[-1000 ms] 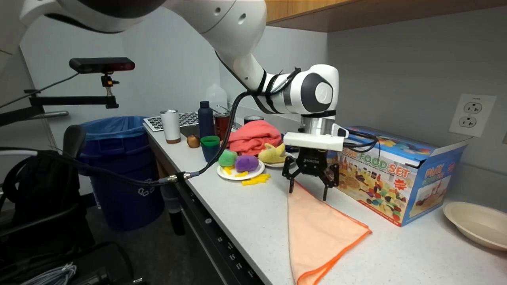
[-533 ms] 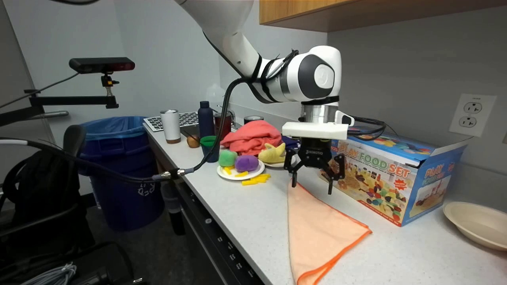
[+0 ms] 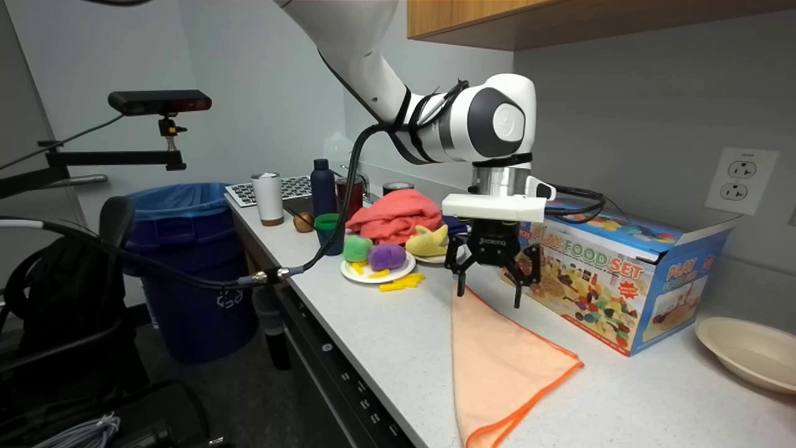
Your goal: Unfold the peach towel on the countertop.
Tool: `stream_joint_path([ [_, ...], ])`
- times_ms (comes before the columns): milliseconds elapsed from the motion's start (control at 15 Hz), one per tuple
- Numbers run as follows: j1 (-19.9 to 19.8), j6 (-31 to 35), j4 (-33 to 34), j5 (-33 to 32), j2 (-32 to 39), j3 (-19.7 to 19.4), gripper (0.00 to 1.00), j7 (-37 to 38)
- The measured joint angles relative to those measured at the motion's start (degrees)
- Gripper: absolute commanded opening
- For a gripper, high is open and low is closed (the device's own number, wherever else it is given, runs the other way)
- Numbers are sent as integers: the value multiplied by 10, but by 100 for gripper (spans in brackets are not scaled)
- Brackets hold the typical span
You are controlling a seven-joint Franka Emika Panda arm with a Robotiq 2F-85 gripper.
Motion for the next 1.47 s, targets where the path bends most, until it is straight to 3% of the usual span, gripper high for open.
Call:
stream_joint_path([
  [533,-16,18,13,1,-4,-7,100,-3],
  [800,-53,44,18,24,-5,-13,100,-10],
  [1200,-122,46,22,112,13,-14,100,-71],
  [1467,-144,45,44,139,45,-13,96,-97],
])
